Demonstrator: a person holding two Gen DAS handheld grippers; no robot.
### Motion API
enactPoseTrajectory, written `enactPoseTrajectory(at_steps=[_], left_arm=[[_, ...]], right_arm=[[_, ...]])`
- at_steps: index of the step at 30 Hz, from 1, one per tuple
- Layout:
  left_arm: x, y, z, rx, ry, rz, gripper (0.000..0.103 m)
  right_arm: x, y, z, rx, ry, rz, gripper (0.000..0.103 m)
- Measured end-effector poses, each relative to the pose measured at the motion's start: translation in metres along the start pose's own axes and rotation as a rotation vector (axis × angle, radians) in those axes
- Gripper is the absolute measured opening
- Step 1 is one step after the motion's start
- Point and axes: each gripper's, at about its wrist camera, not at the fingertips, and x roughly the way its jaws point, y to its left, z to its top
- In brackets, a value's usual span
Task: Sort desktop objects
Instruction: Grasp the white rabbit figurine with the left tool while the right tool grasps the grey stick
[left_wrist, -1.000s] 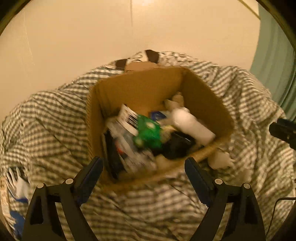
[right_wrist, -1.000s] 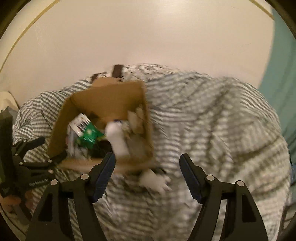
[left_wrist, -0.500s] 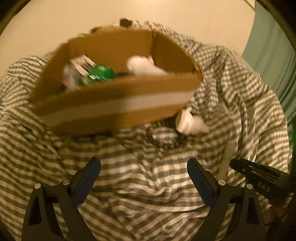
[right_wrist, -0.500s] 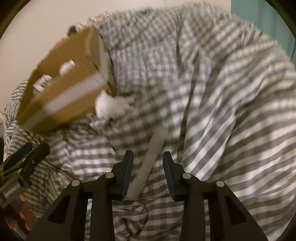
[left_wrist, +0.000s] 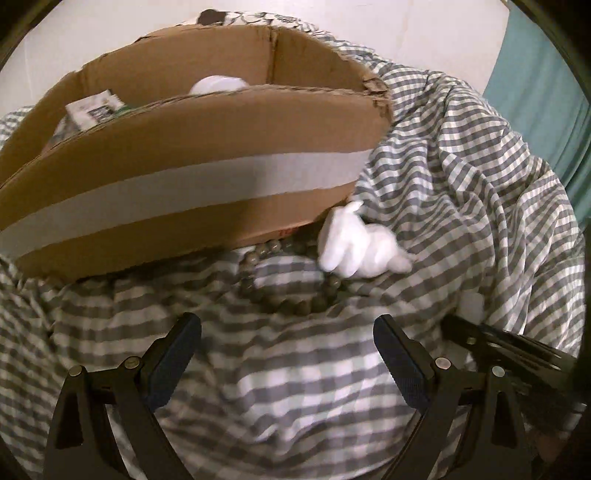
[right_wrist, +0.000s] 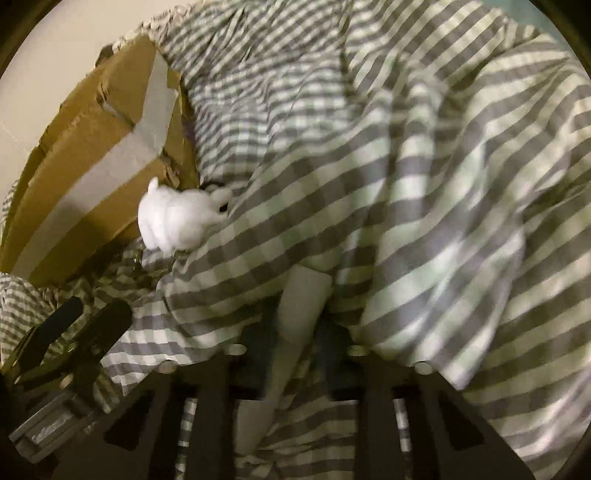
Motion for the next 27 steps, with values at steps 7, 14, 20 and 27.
enactPoseTrajectory(at_steps=[7,14,20,27], left_arm=[[0.012,-0.023,0.014,0.039,-0.021,-0.029,0.097],[0.032,-0.041,0.031,0.067,-0.03,-0.051,0.097],[0.051,-0.036,0.036,0.063,0.013,-0.1,0.07],[0.021,-0.018,0.025,0.059,0.006,-0.082,0.064]], right_arm=[[-0.055,-0.017,0.002,0.052,-0.144,0.039,0.017],[-0.052,-0.025,0.006,0.067,-0.133,0.039,0.017],[-0.047,-0.025,0.004,0.05,-0.125,0.034,0.017],[-0.048,-0.023,-0.001,0.035,-0.132,0.029,0.017]])
